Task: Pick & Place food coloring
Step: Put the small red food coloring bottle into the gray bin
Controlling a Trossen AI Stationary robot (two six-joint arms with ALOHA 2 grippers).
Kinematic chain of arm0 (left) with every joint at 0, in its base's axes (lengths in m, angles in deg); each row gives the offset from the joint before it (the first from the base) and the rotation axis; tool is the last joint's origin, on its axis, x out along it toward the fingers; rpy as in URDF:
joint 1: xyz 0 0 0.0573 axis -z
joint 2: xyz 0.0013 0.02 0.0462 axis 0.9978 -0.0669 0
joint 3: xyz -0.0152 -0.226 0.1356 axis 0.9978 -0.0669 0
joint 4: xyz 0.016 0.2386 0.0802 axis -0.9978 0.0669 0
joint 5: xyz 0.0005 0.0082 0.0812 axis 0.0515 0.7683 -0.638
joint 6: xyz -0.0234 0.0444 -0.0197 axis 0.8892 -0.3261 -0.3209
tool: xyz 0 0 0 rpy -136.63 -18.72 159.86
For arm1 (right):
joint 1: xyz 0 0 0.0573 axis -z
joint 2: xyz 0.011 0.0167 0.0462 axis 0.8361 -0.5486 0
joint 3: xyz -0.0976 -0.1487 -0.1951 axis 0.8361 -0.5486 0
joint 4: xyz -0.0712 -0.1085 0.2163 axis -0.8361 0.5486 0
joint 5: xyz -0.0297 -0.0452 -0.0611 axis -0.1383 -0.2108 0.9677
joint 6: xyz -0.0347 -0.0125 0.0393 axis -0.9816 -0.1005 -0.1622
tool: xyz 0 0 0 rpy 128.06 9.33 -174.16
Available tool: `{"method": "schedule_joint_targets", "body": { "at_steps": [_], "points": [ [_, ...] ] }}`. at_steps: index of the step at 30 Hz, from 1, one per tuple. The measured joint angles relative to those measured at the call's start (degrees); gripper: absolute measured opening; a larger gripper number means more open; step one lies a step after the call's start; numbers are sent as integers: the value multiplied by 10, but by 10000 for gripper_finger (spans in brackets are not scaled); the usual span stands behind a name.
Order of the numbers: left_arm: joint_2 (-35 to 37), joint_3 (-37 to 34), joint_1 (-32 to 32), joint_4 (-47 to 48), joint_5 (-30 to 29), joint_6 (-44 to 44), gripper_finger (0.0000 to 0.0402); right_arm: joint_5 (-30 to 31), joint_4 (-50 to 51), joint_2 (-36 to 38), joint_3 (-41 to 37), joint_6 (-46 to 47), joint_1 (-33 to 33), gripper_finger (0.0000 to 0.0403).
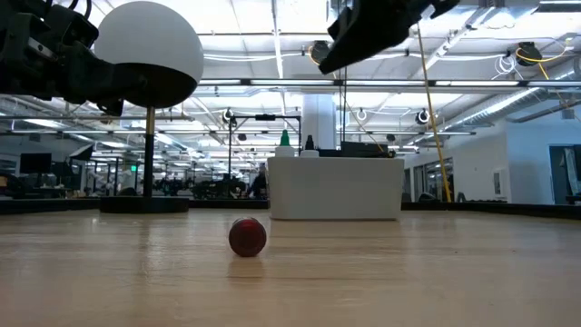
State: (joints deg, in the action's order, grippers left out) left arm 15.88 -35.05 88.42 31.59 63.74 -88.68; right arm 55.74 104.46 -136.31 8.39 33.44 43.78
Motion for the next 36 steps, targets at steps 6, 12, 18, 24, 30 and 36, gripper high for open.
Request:
{"method": "schedule_joint_targets", "body": {
  "at_steps": [6, 12, 18, 24, 30, 36],
  "points": [
    [0, 0, 0, 3, 0, 1, 49, -24, 2, -38, 40, -11, 0, 0],
    [-1, 0, 1, 4, 0, 15, 49, -68, 38, -111, 108, -10, -14, 0],
    [-1, 0, 1, 4, 0, 19, 49, -91, 66, -189, 177, -12, -38, 0],
    [-1, 0, 1, 4, 0, 16, 49, -91, 73, -231, 219, -12, -60, 0],
    [-1, 0, 0, 0, 0, -10, 49, -91, 67, -272, 262, 8, -81, 0],
    [-1, 0, 1, 0, 0, -19, 49, -73, 20, -304, 277, 103, -97, 0]
  ]
}}
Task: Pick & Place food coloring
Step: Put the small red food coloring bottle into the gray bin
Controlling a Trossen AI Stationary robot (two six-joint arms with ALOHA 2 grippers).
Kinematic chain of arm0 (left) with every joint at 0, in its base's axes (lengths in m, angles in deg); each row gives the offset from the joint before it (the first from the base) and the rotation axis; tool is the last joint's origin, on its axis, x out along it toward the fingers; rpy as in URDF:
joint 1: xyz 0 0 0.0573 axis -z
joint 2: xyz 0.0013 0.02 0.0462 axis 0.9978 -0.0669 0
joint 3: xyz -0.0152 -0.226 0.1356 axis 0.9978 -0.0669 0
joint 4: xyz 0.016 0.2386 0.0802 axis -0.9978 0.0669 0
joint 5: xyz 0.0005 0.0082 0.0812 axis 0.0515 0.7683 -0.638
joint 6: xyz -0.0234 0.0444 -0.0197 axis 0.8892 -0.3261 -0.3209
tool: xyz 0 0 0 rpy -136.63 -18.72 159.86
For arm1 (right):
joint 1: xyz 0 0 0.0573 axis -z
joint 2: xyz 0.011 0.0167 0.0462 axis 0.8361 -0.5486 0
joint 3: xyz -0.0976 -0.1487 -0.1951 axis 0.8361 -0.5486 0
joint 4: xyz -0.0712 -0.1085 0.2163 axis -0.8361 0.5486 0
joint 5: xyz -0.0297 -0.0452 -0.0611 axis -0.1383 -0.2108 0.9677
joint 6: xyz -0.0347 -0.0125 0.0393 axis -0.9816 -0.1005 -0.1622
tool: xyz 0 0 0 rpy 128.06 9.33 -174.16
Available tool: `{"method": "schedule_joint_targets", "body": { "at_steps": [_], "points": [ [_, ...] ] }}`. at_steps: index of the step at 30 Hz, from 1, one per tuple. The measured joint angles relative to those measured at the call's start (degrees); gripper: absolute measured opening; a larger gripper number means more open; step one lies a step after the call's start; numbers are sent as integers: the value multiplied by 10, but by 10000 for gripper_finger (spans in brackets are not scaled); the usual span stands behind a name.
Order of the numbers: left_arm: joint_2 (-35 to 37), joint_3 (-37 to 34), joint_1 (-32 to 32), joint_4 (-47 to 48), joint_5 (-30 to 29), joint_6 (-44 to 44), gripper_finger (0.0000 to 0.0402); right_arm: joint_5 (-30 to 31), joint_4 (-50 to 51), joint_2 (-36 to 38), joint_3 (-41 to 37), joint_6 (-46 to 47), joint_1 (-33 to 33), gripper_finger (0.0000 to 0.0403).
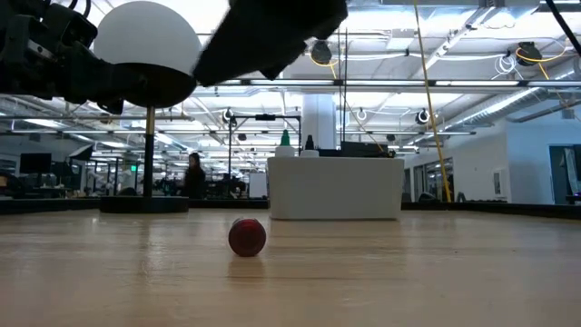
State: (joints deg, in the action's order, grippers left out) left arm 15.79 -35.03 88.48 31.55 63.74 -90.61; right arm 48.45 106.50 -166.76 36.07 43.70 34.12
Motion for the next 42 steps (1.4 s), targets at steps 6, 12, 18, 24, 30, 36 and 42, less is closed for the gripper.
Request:
{"method": "schedule_joint_targets", "body": {
  "at_steps": [6, 12, 18, 24, 30, 36, 42],
  "points": [
    [0, 0, 0, 1, 0, 0, 49, 99, -13, -3, 0, 105, -18, 0],
    [0, 0, 0, 8, 1, 3, 49, 158, -33, -6, 0, 203, -34, 0],
    [0, 0, 0, 29, 2, 23, 49, 164, -110, -43, 0, 288, -38, 11],
    [0, 0, 0, 40, 33, 33, 49, 176, -110, -69, 0, 354, -44, 71],
    [0, 0, 0, 40, 46, 31, 49, 294, -52, -66, 0, 416, -61, 139],
    [0, 0, 0, 39, 46, 15, 49, 315, 21, -63, 0, 500, -69, 155],
    [0, 0, 0, 38, 46, -9, 49, 316, 32, -63, 0, 522, -71, 155]
  ]
}}
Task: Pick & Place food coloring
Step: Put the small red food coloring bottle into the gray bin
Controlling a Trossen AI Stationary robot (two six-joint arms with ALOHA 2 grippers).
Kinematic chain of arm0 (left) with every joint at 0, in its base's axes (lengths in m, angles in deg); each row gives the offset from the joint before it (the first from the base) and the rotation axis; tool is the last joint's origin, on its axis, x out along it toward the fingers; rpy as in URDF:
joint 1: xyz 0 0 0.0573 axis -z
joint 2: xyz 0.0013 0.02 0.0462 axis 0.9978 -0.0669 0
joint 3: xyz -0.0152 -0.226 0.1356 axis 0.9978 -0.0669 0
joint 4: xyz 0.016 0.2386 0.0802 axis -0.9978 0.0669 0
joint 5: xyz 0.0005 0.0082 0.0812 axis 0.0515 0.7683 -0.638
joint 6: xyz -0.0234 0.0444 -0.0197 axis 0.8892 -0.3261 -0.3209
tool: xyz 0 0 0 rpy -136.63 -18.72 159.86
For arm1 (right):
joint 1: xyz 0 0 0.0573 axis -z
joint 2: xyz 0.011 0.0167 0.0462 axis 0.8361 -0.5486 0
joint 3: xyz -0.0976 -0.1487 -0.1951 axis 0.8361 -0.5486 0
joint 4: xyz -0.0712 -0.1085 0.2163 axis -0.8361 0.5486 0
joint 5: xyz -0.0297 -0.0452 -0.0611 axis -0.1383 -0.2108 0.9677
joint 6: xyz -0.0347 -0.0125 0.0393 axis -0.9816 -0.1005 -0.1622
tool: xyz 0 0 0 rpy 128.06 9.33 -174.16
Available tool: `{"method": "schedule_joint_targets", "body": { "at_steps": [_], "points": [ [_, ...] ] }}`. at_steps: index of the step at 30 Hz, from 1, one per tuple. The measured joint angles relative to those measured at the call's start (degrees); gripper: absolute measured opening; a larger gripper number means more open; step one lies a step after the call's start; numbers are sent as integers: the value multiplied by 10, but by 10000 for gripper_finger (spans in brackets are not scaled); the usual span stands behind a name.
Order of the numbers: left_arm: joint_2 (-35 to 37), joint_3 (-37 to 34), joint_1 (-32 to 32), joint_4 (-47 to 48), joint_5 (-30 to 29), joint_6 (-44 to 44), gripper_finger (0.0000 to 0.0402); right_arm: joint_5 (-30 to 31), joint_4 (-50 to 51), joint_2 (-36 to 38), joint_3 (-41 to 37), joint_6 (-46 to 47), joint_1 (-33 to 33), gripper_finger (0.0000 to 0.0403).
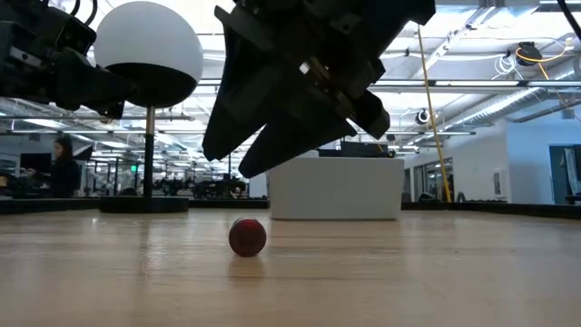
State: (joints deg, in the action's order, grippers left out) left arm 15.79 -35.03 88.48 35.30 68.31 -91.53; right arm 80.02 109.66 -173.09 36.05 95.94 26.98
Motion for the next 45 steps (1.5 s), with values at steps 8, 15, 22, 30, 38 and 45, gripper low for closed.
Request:
{"method": "schedule_joint_targets", "body": {
  "at_steps": [8, 15, 22, 30, 38, 45],
  "points": [
    [0, 0, 0, 0, 0, -2, 49, -1, -9, 0, 0, 15, 0, 185],
    [0, 0, 0, 0, 0, -2, 49, 15, -7, 0, 0, 78, 0, 237],
    [0, 0, 0, 0, 0, 0, 49, 14, 11, 0, 0, 122, -3, 241],
    [0, 0, 0, 2, 0, 0, 49, -4, 34, -15, 0, 176, -12, 237],
    [0, 0, 0, 2, 0, -1, 49, -37, 8, -45, 1, 176, -6, 238],
    [0, 0, 0, 2, 0, -1, 49, -43, 32, -45, 1, 165, -6, 237]
  ]
}}
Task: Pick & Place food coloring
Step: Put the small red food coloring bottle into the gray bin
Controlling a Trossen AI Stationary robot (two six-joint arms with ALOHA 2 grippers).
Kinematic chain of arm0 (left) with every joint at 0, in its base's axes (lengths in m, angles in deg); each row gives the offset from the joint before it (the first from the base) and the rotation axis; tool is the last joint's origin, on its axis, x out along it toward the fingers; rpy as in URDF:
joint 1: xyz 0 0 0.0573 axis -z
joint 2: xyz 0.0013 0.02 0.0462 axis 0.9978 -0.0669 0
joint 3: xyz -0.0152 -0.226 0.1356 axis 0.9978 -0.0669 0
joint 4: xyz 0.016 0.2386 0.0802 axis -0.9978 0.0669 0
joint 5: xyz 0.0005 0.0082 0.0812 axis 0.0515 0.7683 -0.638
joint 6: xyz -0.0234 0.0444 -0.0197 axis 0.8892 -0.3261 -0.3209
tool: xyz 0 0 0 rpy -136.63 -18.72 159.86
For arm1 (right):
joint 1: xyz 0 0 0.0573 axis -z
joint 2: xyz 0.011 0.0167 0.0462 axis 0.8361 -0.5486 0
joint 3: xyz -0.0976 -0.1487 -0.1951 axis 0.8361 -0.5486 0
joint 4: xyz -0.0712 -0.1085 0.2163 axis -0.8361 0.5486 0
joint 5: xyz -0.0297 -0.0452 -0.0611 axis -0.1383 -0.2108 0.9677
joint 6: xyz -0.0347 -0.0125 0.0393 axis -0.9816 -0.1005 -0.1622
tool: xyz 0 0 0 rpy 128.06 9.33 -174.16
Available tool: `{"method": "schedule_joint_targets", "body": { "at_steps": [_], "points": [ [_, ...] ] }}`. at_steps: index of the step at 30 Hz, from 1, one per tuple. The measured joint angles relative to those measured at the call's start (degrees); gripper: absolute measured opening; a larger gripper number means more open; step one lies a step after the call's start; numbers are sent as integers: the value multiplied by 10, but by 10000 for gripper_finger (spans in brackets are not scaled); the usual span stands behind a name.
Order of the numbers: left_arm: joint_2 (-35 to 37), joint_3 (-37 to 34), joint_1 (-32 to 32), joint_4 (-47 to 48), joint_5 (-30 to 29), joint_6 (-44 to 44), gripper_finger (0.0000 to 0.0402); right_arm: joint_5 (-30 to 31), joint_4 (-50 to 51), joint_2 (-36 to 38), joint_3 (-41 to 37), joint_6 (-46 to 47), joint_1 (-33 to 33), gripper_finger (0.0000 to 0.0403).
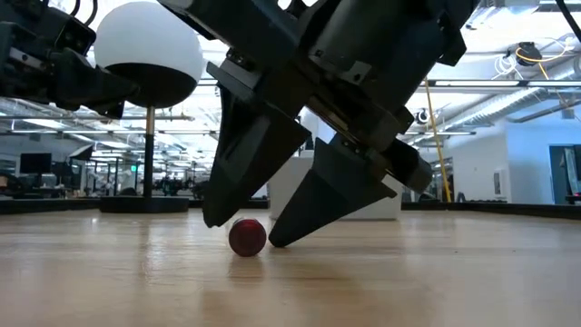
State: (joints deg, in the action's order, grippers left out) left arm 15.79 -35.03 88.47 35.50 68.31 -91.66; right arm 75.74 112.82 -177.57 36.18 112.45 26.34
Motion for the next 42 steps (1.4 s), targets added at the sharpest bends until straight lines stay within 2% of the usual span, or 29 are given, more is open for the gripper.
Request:
{"method": "schedule_joint_targets", "body": {
  "at_steps": [6, 21, 34, 39, 42],
  "points": [
    [0, 0, 0, 0, 0, 0, 49, -1, 7, -1, 0, -40, 0, 209],
    [0, 0, 0, 0, 0, 0, 49, 14, 17, -2, -1, -108, -1, 62],
    [0, 0, 0, 0, 1, 2, 49, 40, -30, -5, -3, -200, -8, 59],
    [0, 0, 0, 13, 80, -8, 49, 42, -67, -4, -3, -270, -9, 60],
    [0, 0, 0, 6, 109, -17, 49, 68, -67, 1, -3, -301, -9, 59]
  ]
}}
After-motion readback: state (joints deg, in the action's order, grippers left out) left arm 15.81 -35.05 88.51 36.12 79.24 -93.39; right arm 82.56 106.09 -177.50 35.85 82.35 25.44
